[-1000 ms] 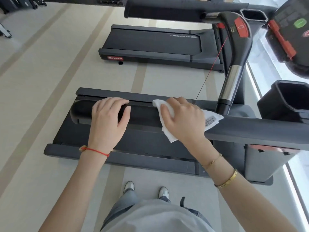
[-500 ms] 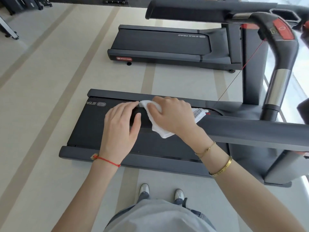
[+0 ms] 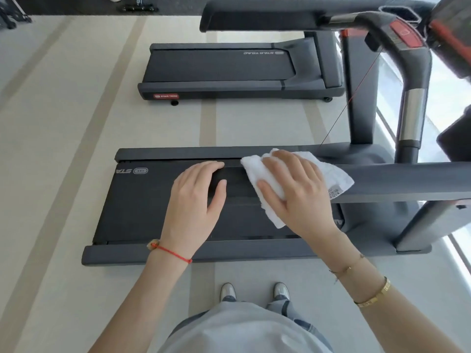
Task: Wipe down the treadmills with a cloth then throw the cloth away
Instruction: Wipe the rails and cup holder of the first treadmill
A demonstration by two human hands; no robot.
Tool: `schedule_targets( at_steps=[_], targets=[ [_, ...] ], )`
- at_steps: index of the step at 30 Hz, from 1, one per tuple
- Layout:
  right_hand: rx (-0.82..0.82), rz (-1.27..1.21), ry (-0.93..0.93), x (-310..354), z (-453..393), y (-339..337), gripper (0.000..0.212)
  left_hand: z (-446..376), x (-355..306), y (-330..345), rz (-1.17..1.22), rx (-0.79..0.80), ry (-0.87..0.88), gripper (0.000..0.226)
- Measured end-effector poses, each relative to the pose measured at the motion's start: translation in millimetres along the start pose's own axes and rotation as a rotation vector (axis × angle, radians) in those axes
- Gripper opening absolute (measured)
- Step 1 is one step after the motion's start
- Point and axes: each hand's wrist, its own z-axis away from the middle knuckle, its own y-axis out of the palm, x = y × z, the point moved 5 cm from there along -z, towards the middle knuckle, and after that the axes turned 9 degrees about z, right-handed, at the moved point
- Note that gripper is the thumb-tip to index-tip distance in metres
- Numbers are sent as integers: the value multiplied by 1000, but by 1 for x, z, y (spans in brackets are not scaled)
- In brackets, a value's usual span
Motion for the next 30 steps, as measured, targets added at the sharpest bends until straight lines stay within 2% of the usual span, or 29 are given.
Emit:
schedule_targets(
  at_steps=[3, 5, 8, 11, 14, 20, 30],
  targets=[
    [-61, 24, 229, -23, 0, -6, 24, 0, 1, 0, 15, 5, 5, 28],
    [-103, 63, 309, -10, -5, -5, 20, 1, 2, -1, 21, 8, 8, 29],
    [-92, 48, 213, 38, -12, 9, 24, 0, 1, 0, 23, 25, 14, 30],
    [-93, 40, 106, 44, -12, 12, 30, 0, 1, -2, 28, 44, 1, 32],
    [-92, 38, 69, 22, -6, 8, 31, -1, -3, -1, 8, 42, -3, 31],
    [-145, 41, 166, -36, 9, -6, 25, -10, -25, 19, -73, 68, 71, 28],
    [-174, 75, 212, -127, 41, -28, 25, -33, -93, 91, -44, 138, 166, 23]
  ],
)
